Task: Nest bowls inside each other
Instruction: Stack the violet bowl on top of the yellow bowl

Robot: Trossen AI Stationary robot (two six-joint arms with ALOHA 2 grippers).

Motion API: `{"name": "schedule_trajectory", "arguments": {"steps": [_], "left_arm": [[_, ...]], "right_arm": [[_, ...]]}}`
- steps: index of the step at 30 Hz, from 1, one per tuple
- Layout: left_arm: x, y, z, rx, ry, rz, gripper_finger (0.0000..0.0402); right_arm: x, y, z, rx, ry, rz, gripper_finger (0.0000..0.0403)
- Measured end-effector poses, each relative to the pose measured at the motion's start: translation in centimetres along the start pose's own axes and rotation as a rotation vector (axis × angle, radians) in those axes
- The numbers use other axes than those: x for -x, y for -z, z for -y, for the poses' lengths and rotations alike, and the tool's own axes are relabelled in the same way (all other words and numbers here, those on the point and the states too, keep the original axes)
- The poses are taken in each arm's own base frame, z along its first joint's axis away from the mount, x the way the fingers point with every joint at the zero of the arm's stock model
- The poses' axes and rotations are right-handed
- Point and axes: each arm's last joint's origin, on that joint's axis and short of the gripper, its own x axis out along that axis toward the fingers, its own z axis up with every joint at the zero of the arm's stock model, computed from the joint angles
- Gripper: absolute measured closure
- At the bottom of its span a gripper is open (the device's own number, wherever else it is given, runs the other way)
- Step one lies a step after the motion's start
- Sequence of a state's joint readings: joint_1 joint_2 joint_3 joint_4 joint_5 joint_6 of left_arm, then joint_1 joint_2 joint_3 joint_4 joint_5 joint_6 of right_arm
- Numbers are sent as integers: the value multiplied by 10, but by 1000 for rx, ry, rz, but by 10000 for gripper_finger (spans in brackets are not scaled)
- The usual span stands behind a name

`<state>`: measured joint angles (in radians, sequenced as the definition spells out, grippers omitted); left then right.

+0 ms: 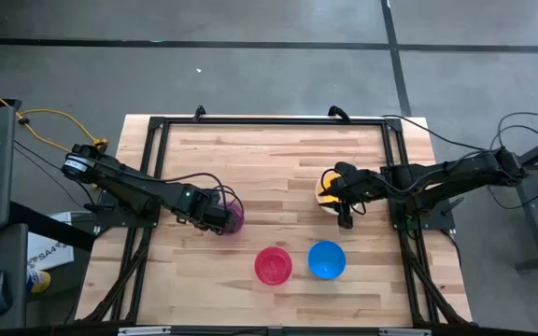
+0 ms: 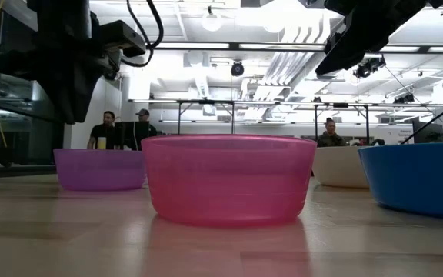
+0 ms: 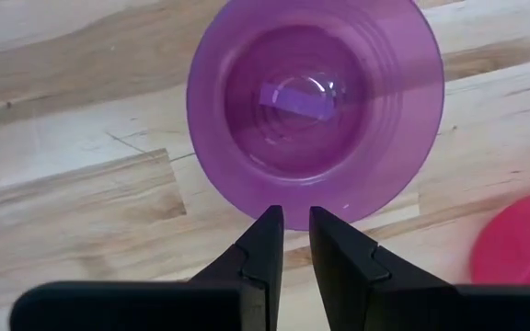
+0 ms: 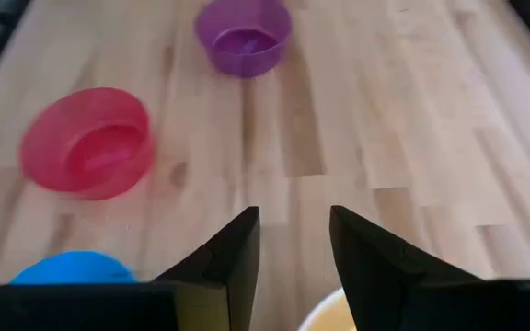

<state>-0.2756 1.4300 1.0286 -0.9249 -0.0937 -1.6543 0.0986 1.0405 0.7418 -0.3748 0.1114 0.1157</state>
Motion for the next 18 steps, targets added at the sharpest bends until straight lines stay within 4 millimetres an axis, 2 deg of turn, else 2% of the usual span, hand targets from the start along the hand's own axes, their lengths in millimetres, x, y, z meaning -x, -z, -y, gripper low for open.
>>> {"name": "schedule_trajectory", "arguments": {"steps": [12, 18], "left_arm": [[0, -1, -1, 163, -5, 41, 343], [-2, -1, -11, 251, -127, 39, 343]], "right_arm": [[0, -5, 2, 31, 64, 55, 275], [0, -5, 2, 31, 64, 53, 275]]}}
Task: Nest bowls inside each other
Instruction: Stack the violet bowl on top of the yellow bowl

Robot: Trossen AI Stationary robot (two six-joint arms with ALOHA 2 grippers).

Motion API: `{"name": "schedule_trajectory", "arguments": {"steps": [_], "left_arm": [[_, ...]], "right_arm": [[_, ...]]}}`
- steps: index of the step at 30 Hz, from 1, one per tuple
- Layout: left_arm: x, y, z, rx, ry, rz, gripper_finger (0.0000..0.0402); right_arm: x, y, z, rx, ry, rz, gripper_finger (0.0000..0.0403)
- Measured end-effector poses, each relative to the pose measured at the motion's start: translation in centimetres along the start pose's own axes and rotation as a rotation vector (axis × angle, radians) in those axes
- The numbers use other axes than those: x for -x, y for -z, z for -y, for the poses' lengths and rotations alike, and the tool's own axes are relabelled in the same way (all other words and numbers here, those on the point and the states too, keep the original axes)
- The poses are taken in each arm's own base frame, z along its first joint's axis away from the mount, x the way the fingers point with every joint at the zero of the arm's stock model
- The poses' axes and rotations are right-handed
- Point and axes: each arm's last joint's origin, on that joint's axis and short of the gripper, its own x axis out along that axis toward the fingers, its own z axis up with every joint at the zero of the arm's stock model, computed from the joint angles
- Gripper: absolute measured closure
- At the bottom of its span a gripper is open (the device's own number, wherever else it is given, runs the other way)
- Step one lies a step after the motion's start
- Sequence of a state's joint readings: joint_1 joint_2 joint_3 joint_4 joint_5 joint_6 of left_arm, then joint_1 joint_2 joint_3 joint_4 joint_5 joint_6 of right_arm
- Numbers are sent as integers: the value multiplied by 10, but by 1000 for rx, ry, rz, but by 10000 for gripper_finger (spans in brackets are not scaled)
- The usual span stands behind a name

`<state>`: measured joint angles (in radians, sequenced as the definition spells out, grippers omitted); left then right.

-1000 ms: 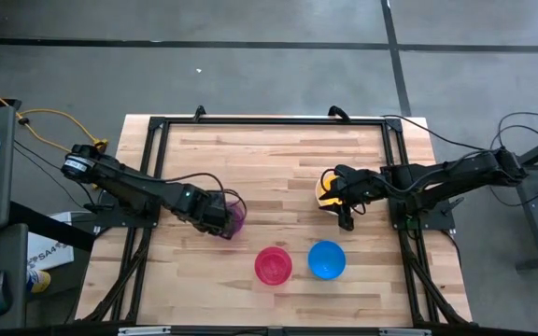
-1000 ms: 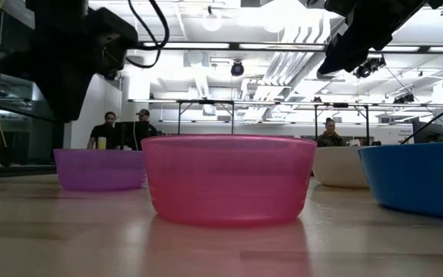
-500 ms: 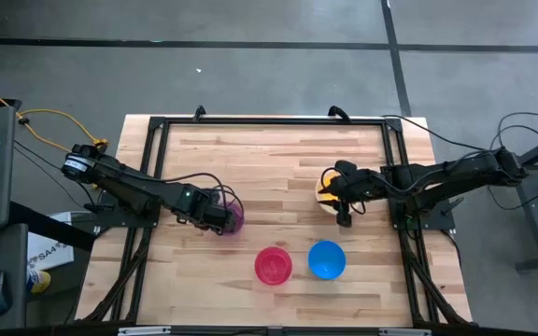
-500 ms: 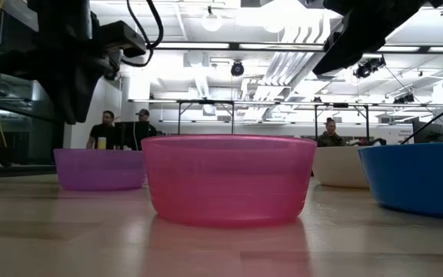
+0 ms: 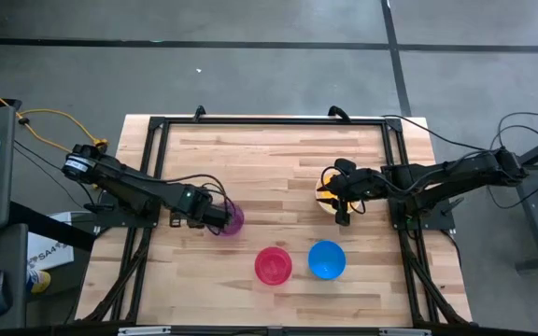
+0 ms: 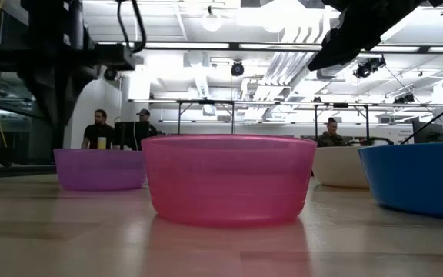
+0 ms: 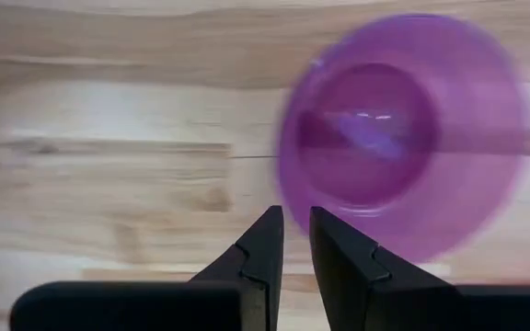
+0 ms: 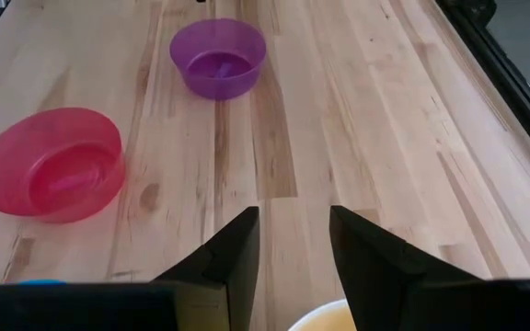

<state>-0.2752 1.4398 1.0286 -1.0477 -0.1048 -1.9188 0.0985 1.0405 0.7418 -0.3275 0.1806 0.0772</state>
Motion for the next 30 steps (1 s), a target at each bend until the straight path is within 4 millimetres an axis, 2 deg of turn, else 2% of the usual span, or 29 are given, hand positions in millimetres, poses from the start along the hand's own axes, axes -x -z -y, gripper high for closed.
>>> {"name": "schedule_trajectory", "arguments": {"steps": [19, 30], "left_arm": [[-18, 7, 11, -27, -23, -17, 343], [-27, 7, 9, -38, -97, 11, 343]], "right_arm": [[0, 1, -1, 19, -32, -16, 275], [0, 1, -1, 24, -31, -13, 275]]}}
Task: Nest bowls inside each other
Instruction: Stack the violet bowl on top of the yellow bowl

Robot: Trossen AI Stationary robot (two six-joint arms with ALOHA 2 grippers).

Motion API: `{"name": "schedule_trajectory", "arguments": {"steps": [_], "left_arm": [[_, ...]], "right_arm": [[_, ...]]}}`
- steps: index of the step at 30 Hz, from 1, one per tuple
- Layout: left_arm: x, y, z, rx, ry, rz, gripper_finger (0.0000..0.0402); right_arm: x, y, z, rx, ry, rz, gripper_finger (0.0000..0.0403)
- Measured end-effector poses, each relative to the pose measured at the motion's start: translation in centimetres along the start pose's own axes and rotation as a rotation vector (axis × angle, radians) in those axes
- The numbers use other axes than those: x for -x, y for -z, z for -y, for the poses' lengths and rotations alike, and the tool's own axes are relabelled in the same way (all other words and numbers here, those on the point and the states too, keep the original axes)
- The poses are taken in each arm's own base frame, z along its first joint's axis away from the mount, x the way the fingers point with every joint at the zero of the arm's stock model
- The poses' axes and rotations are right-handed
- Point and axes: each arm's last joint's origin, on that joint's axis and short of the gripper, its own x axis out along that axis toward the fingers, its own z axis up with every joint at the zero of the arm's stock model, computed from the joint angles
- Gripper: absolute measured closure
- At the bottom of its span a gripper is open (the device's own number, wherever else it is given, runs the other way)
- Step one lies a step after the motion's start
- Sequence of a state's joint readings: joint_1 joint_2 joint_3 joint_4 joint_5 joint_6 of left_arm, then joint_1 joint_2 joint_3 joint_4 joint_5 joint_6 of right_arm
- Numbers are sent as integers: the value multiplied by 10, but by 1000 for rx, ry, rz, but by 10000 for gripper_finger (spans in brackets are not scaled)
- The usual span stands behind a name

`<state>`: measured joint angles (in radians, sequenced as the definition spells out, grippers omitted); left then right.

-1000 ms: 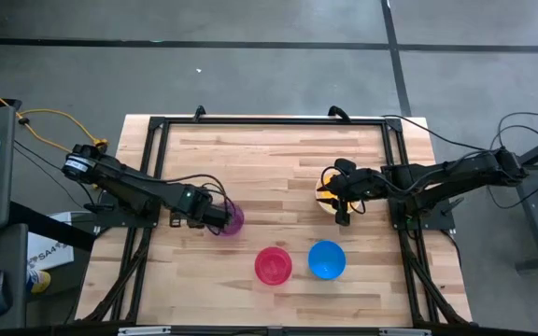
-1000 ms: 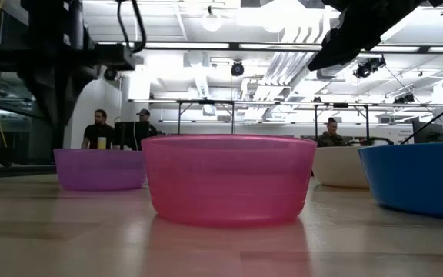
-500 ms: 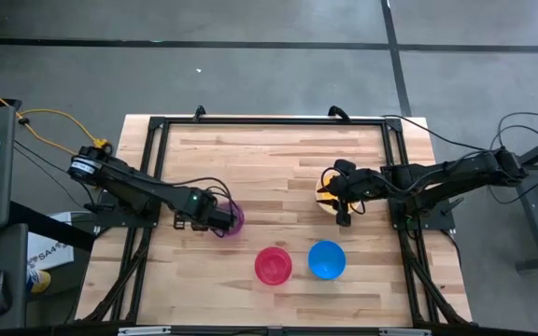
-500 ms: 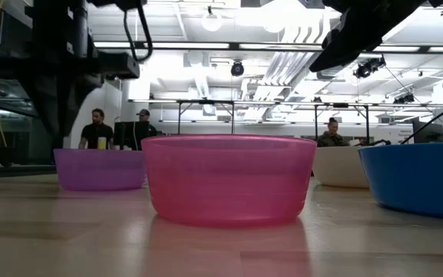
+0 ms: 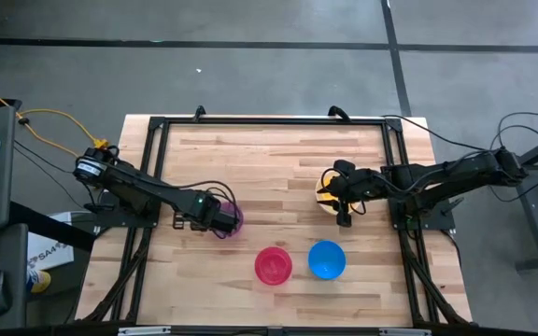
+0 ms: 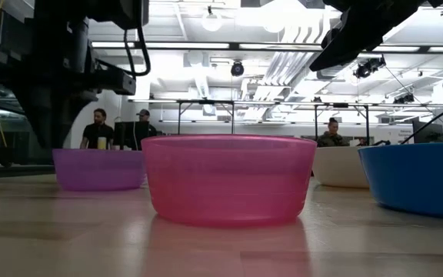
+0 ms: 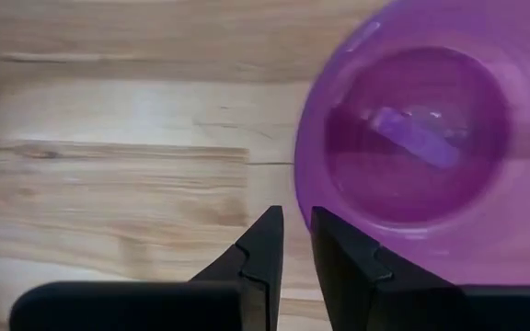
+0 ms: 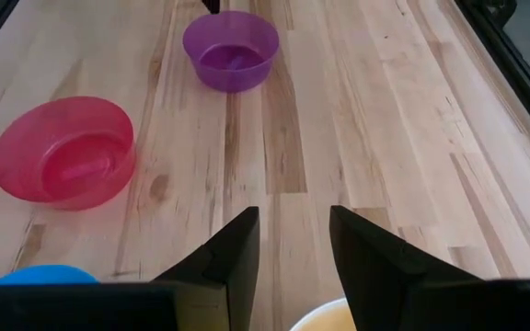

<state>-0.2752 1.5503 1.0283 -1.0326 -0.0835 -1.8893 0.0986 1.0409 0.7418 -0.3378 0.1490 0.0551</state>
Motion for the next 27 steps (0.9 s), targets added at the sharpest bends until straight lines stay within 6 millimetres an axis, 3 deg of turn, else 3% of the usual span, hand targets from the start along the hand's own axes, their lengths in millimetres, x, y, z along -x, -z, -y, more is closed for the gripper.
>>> {"name": "schedule_trajectory", "arguments": {"steps": [18, 27], "left_arm": [[-1, 0, 1, -25, 16, 28, 343], [-25, 1, -5, -20, 37, -11, 343]], "right_arm": [[0, 0, 0, 0, 0, 0, 275], [0, 0, 0, 0, 1, -1, 275]]}}
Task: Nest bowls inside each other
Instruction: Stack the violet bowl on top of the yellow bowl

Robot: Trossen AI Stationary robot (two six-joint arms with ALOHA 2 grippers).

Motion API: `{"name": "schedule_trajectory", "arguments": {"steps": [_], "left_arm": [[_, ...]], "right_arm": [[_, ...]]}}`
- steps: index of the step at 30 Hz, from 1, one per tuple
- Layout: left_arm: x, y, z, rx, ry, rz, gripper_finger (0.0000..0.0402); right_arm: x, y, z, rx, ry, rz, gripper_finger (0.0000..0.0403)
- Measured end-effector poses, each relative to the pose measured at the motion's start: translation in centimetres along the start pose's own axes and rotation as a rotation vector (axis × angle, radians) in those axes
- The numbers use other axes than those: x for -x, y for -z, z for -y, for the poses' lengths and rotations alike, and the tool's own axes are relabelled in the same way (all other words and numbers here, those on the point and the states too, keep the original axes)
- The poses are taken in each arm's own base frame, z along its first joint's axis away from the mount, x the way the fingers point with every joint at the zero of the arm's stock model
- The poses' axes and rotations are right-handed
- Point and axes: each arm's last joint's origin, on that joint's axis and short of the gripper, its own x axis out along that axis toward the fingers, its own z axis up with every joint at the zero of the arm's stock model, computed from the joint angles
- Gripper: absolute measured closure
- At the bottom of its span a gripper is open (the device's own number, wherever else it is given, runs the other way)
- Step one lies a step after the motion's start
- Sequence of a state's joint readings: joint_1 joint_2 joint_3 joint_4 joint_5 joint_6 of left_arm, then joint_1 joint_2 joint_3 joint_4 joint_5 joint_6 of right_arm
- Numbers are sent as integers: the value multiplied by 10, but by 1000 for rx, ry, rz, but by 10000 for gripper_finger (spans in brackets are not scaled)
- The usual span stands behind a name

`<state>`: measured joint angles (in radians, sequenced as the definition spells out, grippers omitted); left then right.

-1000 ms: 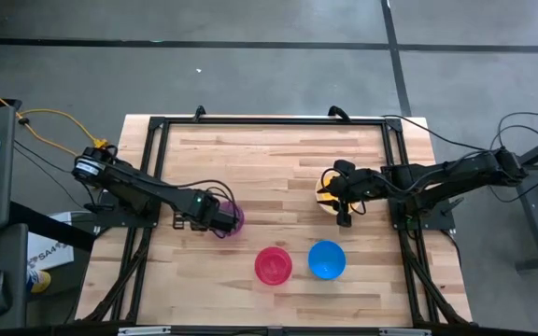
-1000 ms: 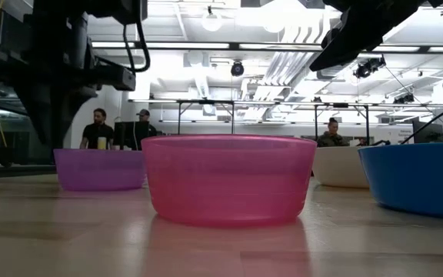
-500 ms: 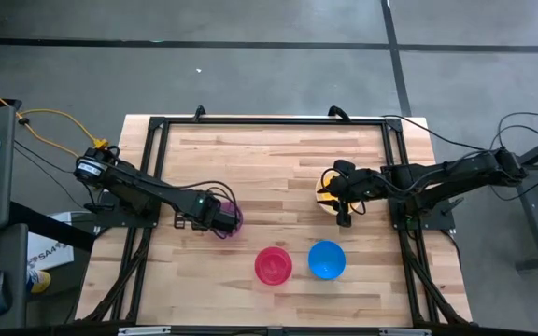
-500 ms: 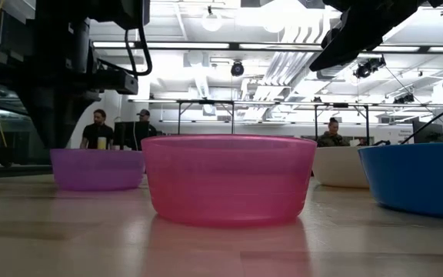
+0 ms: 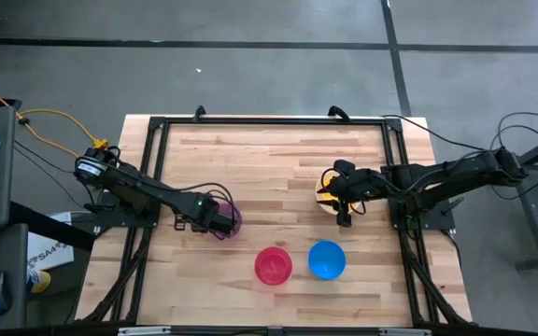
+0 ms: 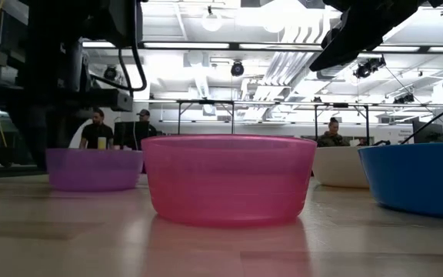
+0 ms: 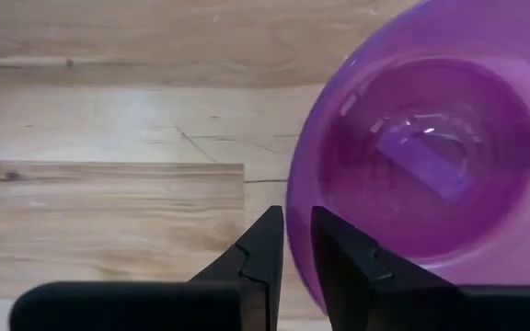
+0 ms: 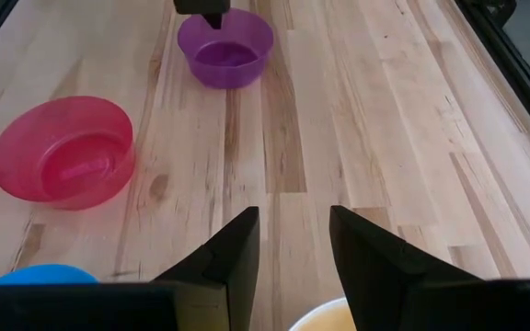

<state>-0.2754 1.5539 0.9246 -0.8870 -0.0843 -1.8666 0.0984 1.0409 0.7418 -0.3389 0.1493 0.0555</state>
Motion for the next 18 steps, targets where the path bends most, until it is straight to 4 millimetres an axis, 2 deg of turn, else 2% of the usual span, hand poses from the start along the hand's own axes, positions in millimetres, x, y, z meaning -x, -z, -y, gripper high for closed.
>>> {"name": "schedule_trajectory", "arguments": {"steps": [18], "left_arm": [[2, 0, 1, -9, 30, -5, 343]], "right_arm": [[0, -1, 0, -1, 0, 6, 275]]}}
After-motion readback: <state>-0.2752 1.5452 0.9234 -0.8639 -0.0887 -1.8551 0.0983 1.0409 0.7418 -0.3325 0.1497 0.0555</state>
